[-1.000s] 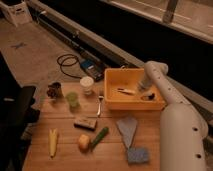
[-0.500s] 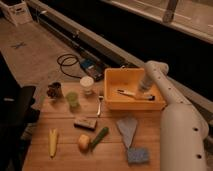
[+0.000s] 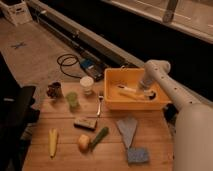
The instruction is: Place brush in paper cup
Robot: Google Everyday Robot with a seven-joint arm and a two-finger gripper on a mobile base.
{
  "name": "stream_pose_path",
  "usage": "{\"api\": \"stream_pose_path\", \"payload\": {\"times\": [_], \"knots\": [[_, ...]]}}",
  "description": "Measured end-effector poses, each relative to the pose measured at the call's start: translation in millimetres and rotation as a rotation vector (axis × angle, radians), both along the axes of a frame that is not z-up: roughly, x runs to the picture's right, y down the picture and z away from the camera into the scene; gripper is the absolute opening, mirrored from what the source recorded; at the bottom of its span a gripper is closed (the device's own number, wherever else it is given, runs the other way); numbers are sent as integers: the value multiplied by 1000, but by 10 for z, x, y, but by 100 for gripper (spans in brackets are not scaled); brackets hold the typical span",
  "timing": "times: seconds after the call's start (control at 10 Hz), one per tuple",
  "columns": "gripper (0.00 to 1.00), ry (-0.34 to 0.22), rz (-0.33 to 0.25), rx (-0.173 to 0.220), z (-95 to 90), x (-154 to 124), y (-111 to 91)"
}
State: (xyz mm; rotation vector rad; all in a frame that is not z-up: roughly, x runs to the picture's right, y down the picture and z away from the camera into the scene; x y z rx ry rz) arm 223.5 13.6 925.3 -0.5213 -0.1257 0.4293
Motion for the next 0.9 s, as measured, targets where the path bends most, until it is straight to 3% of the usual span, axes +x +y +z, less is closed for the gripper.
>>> {"api": "stream_pose_path", "payload": {"times": [0.3, 0.5, 0.6, 0.9], "knots": [[0, 17, -24, 146, -562, -26, -525], [0, 9, -35, 231, -840, -82, -825], [0, -20, -53, 290, -1017, -181, -1012], [0, -148, -117, 374, -1248, -759, -1216]]}}
